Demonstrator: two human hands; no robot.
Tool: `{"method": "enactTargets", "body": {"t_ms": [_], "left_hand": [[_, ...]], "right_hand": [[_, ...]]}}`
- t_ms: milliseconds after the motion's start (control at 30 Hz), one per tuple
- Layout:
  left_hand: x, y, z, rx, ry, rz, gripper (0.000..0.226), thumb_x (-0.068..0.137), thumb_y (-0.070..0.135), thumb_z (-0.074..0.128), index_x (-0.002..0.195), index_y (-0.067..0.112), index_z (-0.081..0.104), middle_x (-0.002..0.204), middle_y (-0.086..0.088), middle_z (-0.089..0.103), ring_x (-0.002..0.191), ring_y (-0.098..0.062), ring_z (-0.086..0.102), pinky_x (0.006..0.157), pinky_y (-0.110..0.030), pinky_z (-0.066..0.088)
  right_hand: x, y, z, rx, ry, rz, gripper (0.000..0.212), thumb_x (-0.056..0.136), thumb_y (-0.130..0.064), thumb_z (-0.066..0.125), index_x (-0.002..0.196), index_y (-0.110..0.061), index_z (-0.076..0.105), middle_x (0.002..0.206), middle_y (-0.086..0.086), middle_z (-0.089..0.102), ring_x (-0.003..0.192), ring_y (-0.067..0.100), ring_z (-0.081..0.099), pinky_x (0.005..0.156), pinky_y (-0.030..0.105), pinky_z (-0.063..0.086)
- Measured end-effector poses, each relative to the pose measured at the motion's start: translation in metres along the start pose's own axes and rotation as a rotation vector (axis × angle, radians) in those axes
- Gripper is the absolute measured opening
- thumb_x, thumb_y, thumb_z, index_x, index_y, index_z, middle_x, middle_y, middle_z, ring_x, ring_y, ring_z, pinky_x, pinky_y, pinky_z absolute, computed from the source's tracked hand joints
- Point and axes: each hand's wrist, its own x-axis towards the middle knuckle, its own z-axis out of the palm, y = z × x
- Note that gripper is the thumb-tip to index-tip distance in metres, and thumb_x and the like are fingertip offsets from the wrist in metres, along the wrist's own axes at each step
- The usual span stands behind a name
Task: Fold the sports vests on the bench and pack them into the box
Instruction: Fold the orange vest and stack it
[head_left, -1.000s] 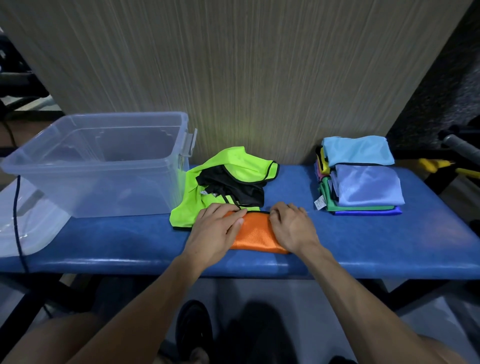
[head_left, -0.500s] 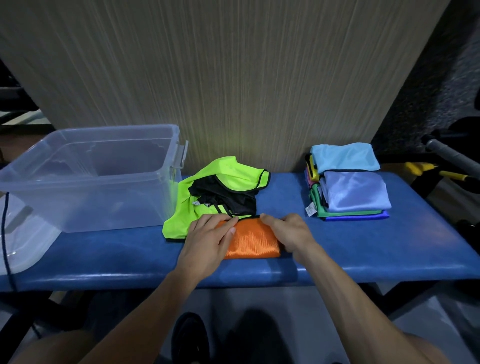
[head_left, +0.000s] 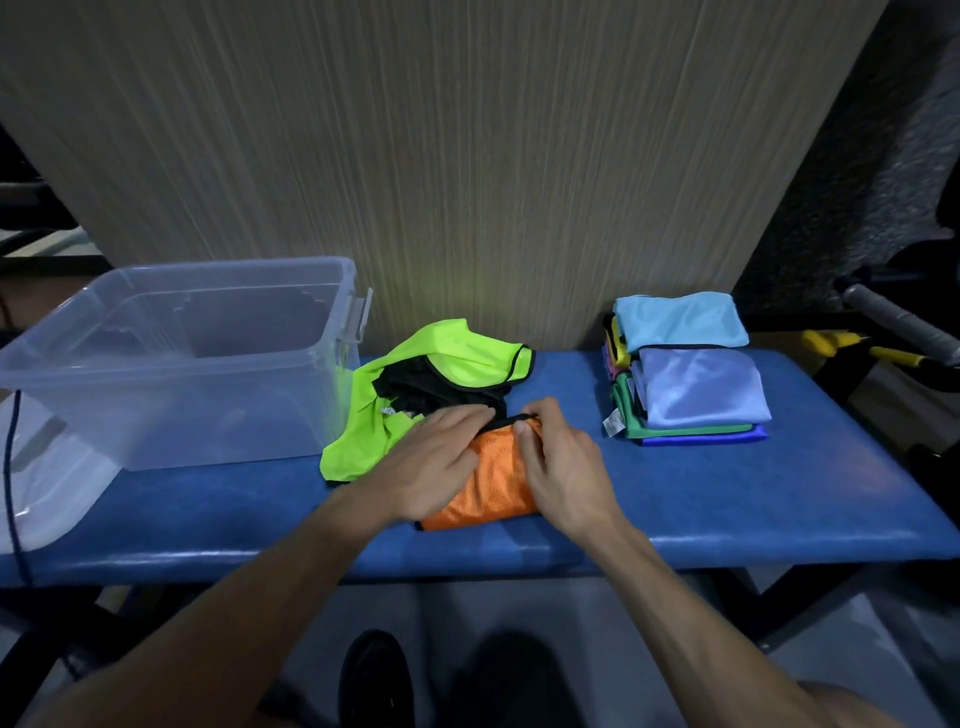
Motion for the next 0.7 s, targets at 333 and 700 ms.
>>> {"method": "enactTargets", "body": {"t_ms": [333,700], "left_hand": [[0.040,0.049,-0.002,-0.524,-0.058,0.033,0.027,0.103,0.043,0.047,0.119,0.028,0.064,0.103,0.008,0.070,0.097,-0.009,0.066,0.089,-0.036,0.050],[0.166,0.112,0.008,-0.940,-0.044,-0.122,0.044,0.082,0.027,0.065,0.126,0.033,0.068,0.110,0.003,0.075,0.090,-0.008,0.067,0.087,-0.028,0.052]], "right_hand": [[-0.001,0.037,-0.060,0.051,0.167,0.060,0.017,0.107,-0.032,0.039,0.112,-0.020,0.050,0.088,-0.002,0.063,0.084,0.023,0.060,0.069,0.038,0.040],[0.072,0.119,-0.158,-0.028,0.233,0.331,0.016,0.105,-0.027,0.045,0.105,-0.014,0.056,0.096,0.008,0.066,0.099,0.031,0.059,0.083,0.043,0.045]]}}
